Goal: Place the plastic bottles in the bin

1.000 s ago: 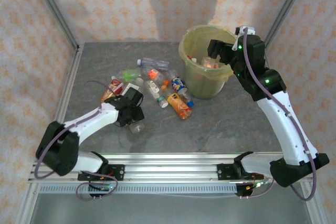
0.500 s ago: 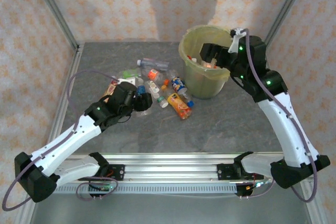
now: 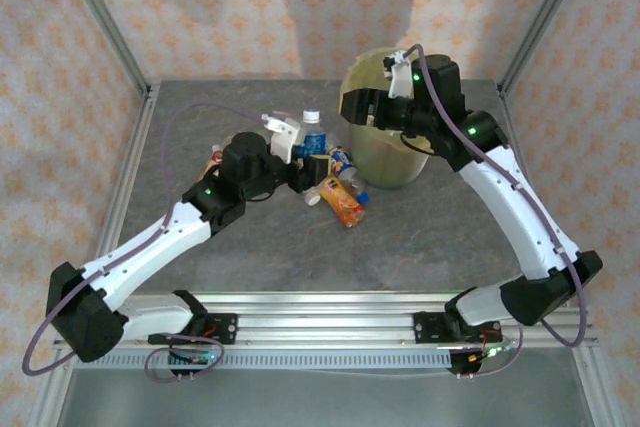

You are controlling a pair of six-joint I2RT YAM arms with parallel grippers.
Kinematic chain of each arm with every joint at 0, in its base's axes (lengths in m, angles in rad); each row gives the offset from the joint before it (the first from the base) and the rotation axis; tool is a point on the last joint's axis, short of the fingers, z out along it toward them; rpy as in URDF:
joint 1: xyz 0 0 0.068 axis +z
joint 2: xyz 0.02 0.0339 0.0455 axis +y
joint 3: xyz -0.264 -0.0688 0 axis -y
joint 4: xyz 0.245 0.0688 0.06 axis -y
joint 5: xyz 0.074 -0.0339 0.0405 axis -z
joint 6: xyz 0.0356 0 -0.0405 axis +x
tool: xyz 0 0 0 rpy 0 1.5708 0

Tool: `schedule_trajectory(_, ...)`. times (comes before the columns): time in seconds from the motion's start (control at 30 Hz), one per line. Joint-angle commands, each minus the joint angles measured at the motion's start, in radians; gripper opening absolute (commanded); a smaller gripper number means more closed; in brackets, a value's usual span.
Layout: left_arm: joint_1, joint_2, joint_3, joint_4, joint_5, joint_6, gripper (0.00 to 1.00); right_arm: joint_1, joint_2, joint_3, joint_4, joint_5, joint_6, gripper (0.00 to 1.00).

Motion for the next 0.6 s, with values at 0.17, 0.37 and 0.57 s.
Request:
schedule_trajectory(0.17, -0.004, 0.07, 0.109, 0.133, 0.141, 0.066, 0.61, 0.017, 0.015, 0.038, 0.06, -0.113, 0.0, 0.66)
schedule_trajectory(0.37, -0.003, 0.108, 0.165, 0.109, 0.177, 0.086, 0.61, 0.025, 0.027, 0.042, 0.079, -0.159, 0.004, 0.64)
schedule_trajectory(0.57, -0.004, 0.133, 0.189, 0.107, 0.229, 0.087, 0.6, 0.034, 0.044, 0.056, 0.079, -0.169, -0.004, 0.59)
